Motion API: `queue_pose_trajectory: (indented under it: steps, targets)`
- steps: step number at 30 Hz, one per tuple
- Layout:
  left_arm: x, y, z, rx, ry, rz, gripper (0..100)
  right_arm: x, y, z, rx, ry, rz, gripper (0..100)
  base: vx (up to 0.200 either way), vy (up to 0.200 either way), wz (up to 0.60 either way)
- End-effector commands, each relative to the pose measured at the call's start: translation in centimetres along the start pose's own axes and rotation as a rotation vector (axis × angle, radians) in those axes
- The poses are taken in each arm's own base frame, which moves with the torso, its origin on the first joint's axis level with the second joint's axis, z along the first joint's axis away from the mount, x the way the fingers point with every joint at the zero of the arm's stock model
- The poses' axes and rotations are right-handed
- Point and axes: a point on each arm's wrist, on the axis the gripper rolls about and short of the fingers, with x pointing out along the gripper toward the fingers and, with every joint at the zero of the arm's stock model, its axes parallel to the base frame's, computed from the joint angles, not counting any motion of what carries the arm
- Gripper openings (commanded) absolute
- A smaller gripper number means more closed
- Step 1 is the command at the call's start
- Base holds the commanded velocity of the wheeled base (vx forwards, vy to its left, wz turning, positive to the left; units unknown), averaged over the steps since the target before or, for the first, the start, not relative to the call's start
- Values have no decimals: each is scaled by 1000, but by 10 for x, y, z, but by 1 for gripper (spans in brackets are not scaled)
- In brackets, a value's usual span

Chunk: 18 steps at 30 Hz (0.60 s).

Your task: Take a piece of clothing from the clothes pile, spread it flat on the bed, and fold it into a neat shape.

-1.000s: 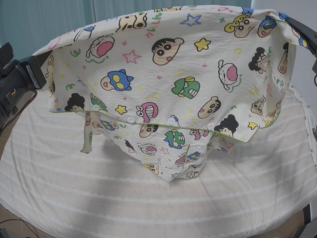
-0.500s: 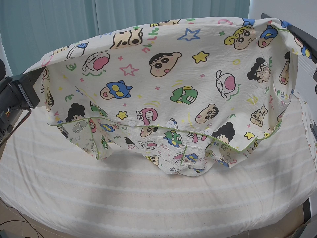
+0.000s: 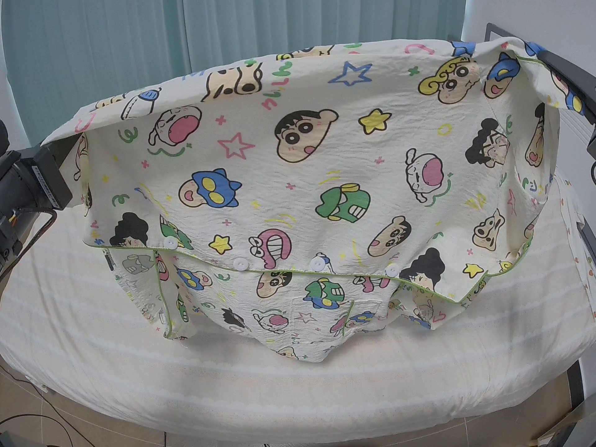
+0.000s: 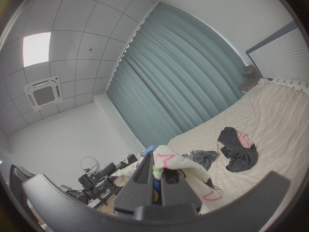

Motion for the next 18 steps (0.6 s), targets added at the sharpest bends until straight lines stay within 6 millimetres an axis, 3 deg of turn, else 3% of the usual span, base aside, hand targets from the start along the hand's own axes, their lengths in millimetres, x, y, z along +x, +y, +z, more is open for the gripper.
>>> queue_pose_trajectory:
  steps: [1, 3, 18]
  targets:
    - [0, 0, -1, 1, 3, 5, 0, 0, -1, -2, 1, 7, -1, 0, 0, 200, 0]
    - [1, 1, 0, 2, 1, 9, 0, 0, -1, -2, 1, 7, -1, 0, 0, 200, 0]
    - [3, 10, 0, 19, -2, 61, 0, 5, -5, -6, 3, 28, -11, 0, -200, 200, 0]
